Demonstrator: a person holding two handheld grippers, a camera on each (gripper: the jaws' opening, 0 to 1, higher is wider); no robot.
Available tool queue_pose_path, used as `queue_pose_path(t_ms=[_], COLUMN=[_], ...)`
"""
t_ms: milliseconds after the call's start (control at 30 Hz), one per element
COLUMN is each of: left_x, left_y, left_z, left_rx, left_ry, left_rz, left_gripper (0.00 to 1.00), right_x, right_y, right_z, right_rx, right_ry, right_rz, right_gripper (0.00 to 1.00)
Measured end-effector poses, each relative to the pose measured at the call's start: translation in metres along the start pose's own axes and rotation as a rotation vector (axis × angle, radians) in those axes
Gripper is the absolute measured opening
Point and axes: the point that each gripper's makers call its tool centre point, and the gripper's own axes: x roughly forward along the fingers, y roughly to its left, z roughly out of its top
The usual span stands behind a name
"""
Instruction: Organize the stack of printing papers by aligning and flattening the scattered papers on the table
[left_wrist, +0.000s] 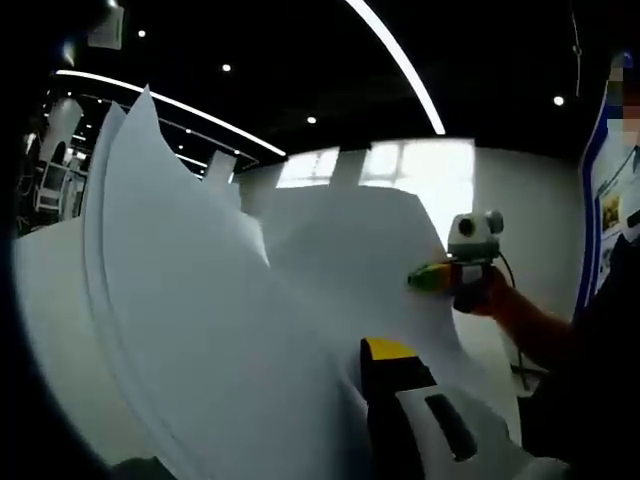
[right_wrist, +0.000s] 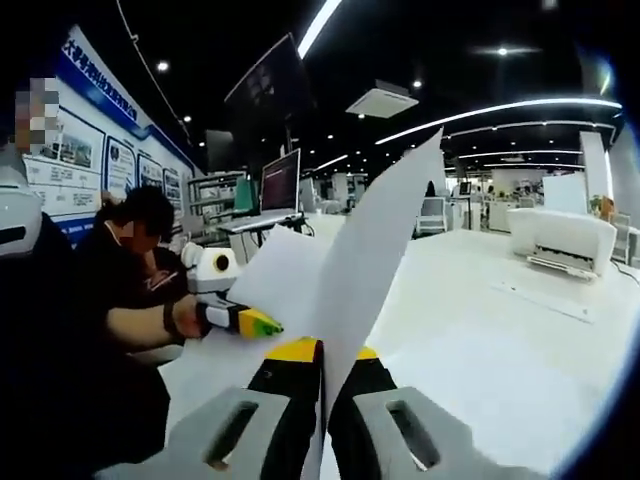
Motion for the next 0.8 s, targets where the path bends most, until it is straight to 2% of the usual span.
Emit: queue_pose_path(t_ms=[467, 667, 800], left_x=[0.000, 0.000, 0.000], left_y=[-0.001, -0.001, -0.001], left_z=[-0.001, -0.001, -0.001], left_rx=[0.022, 0.025, 0.023], left_ry=[0.006, 0.005, 0.004], left_rz=[-0.003, -0.005, -0.005], left_gripper=[0.16, 0.16, 0.16], right_x=[0.005, 0.006, 0.004], right_y=[0.002, -0.001, -0.009], right_z=[-0.001, -0.001, 0.006], right_rx=[-0.004, -0.022, 0.022], right_ry=[0.015, 0.012, -0.018], right_rz=[-0.010, -0.028, -0.059], right_gripper=[0.00, 0.10, 0.18])
